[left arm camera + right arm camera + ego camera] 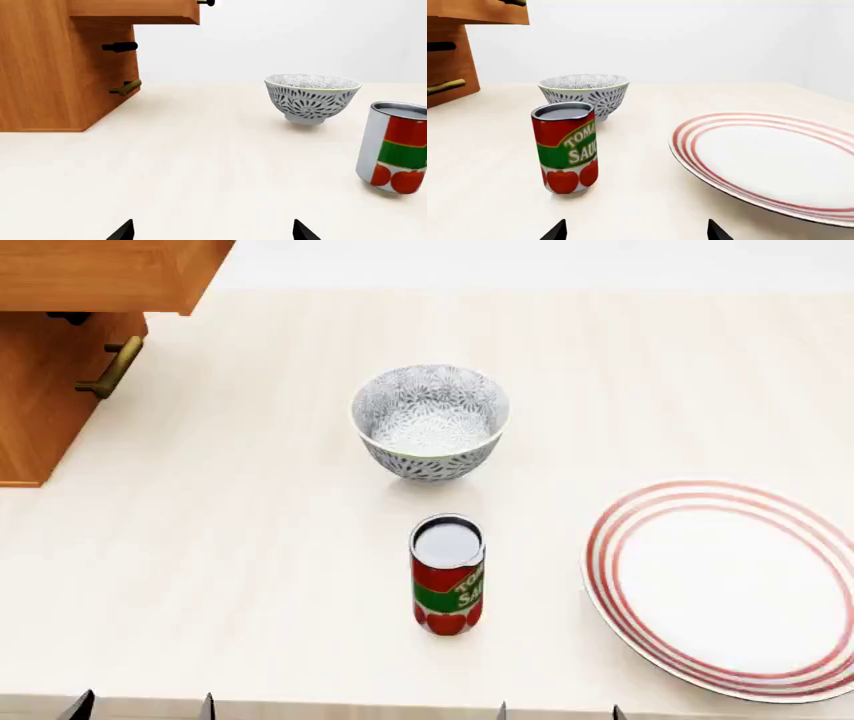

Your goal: Put the ketchup in the top drawer of the cabinet.

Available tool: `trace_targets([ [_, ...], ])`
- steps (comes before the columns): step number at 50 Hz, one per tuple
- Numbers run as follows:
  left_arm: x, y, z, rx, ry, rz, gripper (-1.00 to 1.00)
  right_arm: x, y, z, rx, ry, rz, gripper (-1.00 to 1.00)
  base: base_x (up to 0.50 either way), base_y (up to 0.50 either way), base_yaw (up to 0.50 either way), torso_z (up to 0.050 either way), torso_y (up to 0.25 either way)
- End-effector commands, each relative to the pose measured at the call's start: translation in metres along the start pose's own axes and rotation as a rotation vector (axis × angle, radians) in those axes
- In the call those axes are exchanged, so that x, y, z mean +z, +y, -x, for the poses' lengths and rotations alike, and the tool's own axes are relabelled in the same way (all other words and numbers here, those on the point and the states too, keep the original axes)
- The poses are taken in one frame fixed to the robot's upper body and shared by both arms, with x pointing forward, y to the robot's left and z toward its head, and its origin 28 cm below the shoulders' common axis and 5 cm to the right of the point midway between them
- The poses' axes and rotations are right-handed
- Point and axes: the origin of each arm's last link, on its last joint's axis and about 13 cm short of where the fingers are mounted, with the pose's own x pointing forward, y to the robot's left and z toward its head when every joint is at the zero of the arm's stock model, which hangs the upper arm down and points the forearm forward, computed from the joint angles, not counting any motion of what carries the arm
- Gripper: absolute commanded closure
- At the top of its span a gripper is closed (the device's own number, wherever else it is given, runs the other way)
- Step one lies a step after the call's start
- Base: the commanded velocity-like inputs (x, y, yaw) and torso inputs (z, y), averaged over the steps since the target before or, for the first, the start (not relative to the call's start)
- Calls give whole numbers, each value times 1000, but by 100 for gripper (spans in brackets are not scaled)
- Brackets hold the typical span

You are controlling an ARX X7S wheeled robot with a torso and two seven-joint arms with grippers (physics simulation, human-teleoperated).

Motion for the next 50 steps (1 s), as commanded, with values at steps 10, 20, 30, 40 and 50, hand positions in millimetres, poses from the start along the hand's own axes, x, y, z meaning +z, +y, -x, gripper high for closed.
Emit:
trace_targets([
  [10,19,1,6,4,-26,-17,-100,22,2,3,15,-43,15,-100,0,0,0,0,0],
  [20,56,0,19,-9,-104,-25,-100,58,-1,11,32,-117,24,-100,0,0,0,0,0],
  [30,93,0,31,-3,-188,-38,-100,91,-2,21,32,-199,21,-100,0,0,0,0,0],
  [40,117,0,43,-2,-256,-36,-100,102,-1,30,34,-261,28,-100,0,0,0,0,0],
  [50,133,-2,54,-15,-304,-28,-100,119,-1,43,34,-314,25,-100,0,0,0,0,0],
])
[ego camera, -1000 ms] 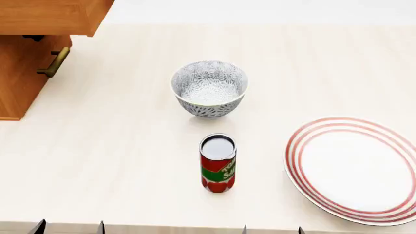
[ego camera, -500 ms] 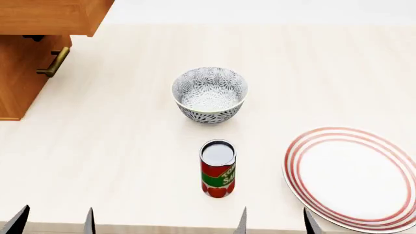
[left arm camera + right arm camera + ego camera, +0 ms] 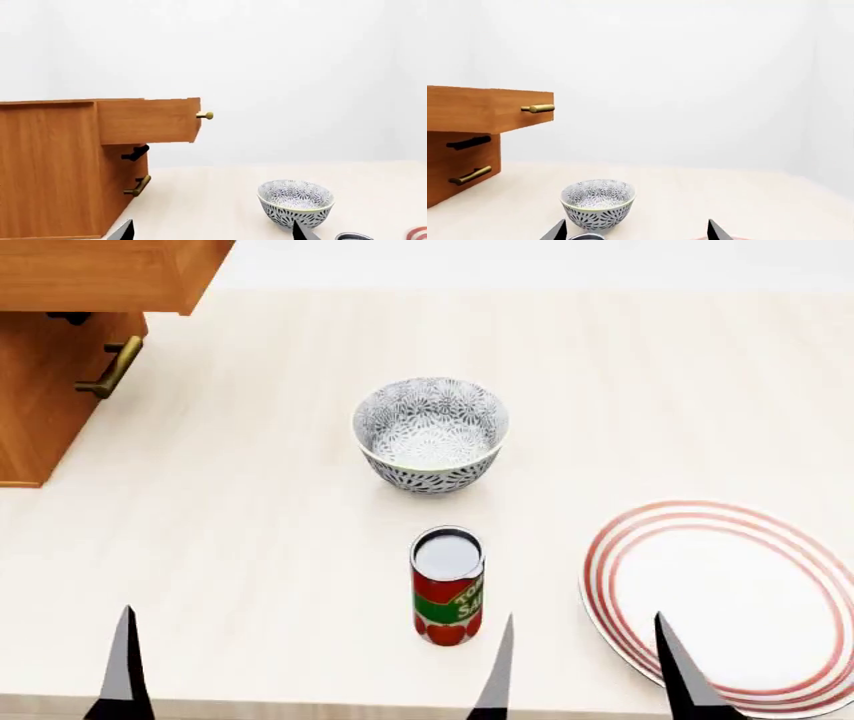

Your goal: Put the ketchup in the top drawer of the cabinet.

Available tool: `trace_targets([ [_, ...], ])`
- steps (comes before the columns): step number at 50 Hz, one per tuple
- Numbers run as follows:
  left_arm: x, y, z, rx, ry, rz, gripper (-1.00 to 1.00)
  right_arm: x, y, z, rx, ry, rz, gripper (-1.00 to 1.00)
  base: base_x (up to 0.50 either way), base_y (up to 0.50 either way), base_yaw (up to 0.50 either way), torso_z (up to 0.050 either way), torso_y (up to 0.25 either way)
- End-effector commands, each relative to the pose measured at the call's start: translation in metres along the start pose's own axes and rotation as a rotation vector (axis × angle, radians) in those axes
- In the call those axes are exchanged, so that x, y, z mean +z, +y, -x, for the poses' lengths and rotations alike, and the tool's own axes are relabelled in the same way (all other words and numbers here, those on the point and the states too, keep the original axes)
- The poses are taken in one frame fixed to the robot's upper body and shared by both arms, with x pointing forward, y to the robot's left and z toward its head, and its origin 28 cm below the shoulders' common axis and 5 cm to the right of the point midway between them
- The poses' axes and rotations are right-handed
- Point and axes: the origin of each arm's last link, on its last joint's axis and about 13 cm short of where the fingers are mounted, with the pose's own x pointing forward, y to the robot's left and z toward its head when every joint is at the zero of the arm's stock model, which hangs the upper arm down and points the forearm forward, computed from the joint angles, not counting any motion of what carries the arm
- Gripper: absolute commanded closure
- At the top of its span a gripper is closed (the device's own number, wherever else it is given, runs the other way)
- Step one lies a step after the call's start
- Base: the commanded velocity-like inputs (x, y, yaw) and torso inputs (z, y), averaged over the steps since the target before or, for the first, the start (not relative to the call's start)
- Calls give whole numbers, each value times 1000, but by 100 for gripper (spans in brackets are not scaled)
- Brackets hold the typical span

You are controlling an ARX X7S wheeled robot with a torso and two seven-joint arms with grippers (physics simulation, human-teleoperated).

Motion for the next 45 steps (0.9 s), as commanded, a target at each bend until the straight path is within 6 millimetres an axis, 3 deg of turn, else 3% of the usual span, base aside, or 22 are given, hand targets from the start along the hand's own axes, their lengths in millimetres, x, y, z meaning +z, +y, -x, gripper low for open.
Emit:
trace_targets([
  [1,23,-1,9,-11,-58,7,-100,20,0,9,-1,-62,0,-100,0,0,0,0,0],
  [16,26,-2,14,-20,-72,9,-100,26,0,14,10,-84,-12,-100,20,0,0,0,0],
  [45,23,-3,14,-23,-56,15,-100,26,-1,13,-4,-89,-7,-100,492,0,0,0,0],
])
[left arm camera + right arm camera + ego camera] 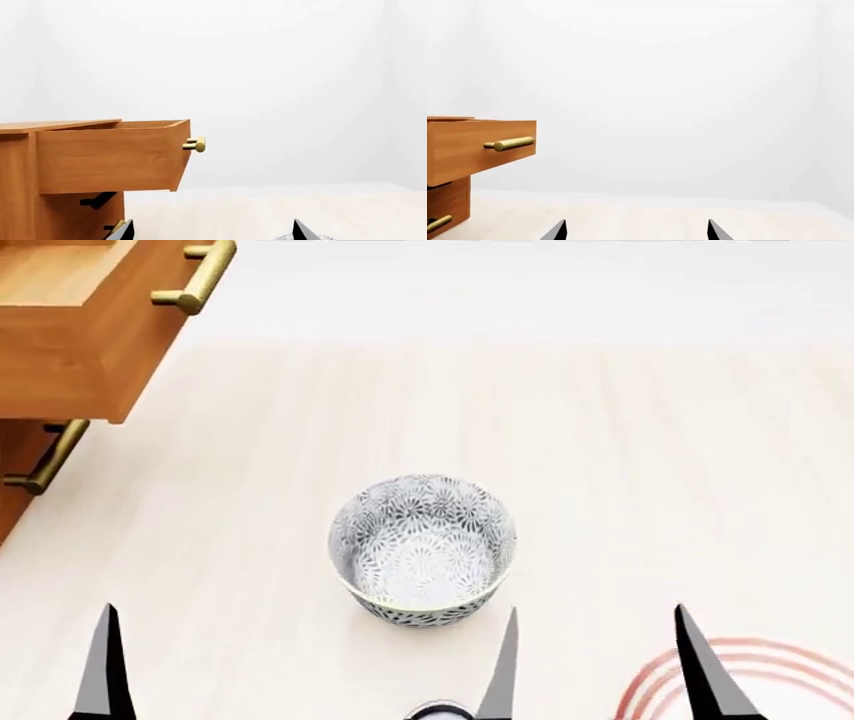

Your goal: Put the ketchup in the top drawer of the cabinet.

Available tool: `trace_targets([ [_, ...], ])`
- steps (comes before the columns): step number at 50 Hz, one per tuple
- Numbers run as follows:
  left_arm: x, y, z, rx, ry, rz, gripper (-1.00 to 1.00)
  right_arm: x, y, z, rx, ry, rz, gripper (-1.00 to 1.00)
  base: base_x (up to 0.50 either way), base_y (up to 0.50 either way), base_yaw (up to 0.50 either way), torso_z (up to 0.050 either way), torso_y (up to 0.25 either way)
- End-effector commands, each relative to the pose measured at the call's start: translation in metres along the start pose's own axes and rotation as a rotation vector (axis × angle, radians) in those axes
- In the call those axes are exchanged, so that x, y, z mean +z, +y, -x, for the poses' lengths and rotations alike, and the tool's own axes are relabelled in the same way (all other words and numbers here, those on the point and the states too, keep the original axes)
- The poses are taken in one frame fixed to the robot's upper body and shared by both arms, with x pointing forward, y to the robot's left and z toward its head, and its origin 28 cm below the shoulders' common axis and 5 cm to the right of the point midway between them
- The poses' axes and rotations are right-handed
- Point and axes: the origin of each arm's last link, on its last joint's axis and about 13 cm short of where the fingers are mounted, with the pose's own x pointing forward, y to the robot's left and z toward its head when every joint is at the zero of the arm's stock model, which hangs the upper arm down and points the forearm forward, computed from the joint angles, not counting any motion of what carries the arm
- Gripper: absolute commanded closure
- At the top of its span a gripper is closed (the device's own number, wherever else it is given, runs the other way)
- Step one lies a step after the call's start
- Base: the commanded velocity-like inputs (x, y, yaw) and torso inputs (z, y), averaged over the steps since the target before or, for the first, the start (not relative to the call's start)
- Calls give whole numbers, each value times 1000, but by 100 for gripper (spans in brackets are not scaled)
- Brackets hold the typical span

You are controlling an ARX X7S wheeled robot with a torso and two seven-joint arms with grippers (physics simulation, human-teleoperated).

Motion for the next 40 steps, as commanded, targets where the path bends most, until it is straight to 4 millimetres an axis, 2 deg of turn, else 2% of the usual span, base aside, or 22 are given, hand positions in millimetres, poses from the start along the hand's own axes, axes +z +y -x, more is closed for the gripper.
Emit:
trace_targets([
  [1,-1,0,0,2,6,2,-100,0,-1,0,-18,1,-4,-100,500,0,0,0,0],
  [22,-2,0,1,4,15,1,-100,0,-2,0,-12,-10,-4,-100,146,0,0,0,1],
  [40,-2,-1,0,5,11,7,-100,-3,-2,1,-8,7,8,-100,0,491,0,0,0],
])
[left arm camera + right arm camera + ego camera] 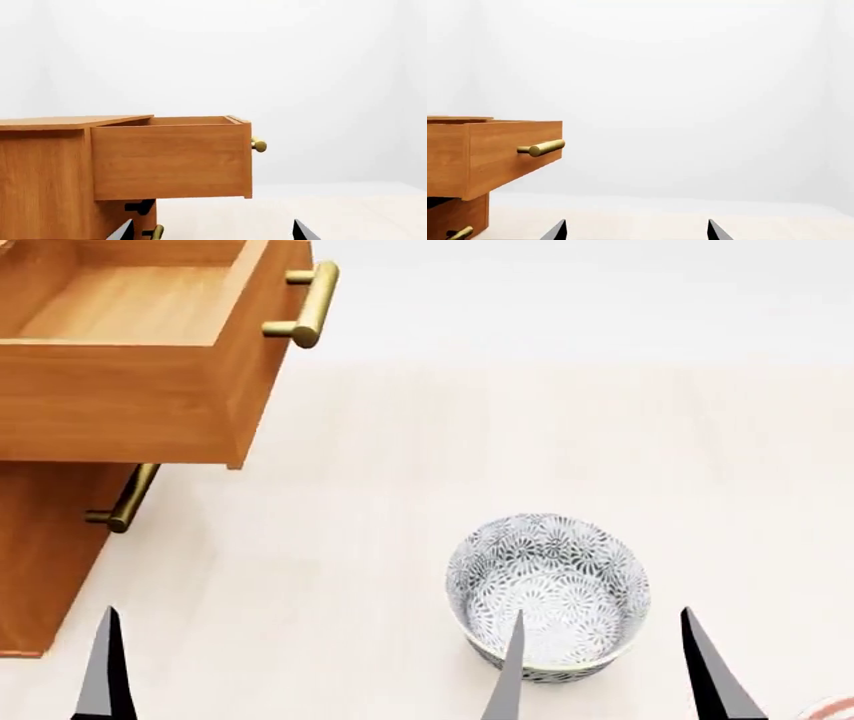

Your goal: Put the ketchup in the top drawer of the cabinet.

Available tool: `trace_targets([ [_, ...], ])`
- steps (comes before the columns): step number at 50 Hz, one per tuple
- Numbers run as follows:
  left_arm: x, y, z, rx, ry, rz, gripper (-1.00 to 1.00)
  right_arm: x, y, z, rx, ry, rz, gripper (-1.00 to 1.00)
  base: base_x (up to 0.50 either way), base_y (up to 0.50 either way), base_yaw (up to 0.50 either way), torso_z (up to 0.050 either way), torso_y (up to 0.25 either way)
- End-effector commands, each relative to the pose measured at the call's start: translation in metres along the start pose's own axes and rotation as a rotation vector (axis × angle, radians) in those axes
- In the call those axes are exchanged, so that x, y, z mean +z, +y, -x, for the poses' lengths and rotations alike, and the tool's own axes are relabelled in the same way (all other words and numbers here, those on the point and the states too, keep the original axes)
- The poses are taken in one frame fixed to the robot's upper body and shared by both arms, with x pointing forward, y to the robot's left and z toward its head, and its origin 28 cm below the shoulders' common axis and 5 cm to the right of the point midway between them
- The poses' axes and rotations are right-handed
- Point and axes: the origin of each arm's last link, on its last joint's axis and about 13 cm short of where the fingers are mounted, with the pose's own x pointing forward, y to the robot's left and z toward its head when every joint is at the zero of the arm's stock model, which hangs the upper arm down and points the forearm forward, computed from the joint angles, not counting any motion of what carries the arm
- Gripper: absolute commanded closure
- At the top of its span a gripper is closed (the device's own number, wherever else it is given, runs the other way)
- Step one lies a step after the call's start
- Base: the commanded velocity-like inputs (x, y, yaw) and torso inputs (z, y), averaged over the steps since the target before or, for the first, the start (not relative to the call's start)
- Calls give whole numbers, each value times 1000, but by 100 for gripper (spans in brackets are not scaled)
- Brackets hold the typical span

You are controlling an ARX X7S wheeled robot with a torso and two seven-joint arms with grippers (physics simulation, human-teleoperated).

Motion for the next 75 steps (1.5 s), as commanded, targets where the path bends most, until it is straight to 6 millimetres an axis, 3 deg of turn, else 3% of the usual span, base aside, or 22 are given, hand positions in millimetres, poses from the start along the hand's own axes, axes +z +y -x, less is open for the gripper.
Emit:
trace_targets([
  [1,0,0,0,0,-1,-1,-100,-1,0,0,-1,7,4,-100,0,500,0,0,0],
  [35,-1,0,-1,-5,4,3,-100,0,0,-1,-5,2,0,-100,0,381,0,0,0],
  [53,-1,0,-2,-4,5,3,-100,3,-3,0,16,-23,12,-100,0,14,0,0,0],
  [75,-5,-1,-3,-4,6,14,-100,8,-52,4,-48,-4,153,-100,0,0,0,0,0],
])
